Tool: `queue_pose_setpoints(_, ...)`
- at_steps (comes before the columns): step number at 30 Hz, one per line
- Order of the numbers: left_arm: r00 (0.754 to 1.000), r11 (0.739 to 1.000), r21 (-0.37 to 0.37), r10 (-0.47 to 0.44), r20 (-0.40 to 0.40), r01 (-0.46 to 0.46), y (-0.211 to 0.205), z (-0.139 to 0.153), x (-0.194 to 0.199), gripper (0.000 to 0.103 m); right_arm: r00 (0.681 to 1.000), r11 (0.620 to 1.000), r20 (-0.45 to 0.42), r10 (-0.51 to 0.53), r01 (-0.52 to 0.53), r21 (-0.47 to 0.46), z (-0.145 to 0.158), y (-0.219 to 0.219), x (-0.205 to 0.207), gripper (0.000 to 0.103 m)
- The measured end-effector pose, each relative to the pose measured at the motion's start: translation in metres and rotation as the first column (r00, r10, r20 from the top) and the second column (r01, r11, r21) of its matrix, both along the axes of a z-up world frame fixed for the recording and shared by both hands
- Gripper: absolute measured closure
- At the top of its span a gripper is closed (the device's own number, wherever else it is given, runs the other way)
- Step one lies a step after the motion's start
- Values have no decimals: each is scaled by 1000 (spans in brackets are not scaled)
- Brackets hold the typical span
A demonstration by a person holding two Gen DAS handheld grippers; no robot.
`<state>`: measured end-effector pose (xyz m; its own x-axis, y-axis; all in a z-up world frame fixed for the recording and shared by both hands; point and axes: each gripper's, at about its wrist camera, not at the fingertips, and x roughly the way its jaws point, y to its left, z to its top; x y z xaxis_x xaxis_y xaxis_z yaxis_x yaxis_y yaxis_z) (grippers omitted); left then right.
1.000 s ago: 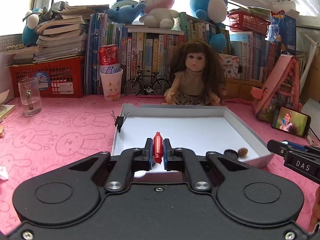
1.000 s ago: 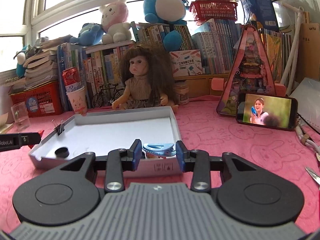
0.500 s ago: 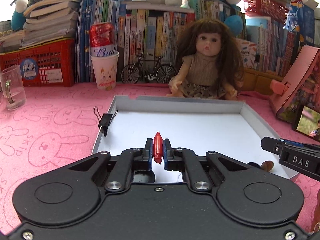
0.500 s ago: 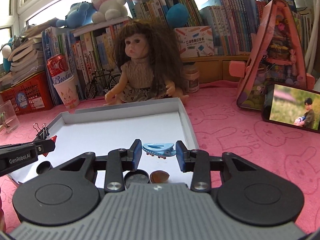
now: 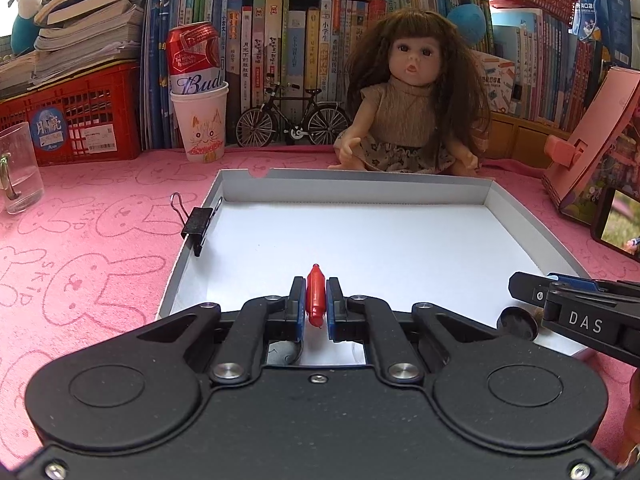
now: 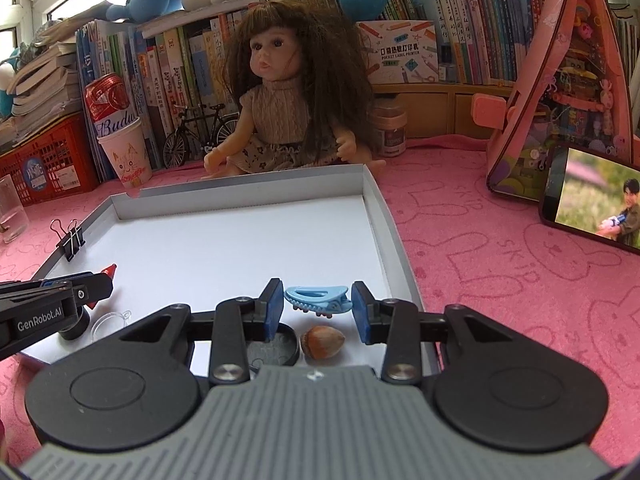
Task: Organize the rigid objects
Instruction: 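Carry the red marker with the left tool while the right tool carries the blue clip into the tray, then open the left tool to release the marker while the right tool releases the clip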
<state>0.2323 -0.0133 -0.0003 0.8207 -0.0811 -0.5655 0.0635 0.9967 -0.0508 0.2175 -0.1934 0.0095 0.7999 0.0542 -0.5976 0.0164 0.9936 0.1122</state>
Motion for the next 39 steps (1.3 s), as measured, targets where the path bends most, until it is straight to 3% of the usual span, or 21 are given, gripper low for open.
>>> queue_pose_setpoints(21, 1000, 1000, 5, -12, -3, 12, -1, 2, -3, 87, 1000, 1000, -4, 2, -2, 0, 1, 1, 0, 57)
queue_pose_setpoints(23, 1000, 1000, 3, -12, -3, 12, 0, 4, -5, 80, 1000, 1000, -1, 0, 0, -3, 2, 1, -1, 57)
queue_pose_setpoints(28, 1000, 1000, -2, -13, 16, 13, 0, 13, -12, 60, 1000, 1000, 18, 16, -16, -16, 10, 2, -6, 42)
queue_pose_setpoints(39, 995, 997, 8, -71, 76, 70, -2, 33, -47, 40, 997, 999, 67, 41, -40, -15, 34, 1, -32, 26)
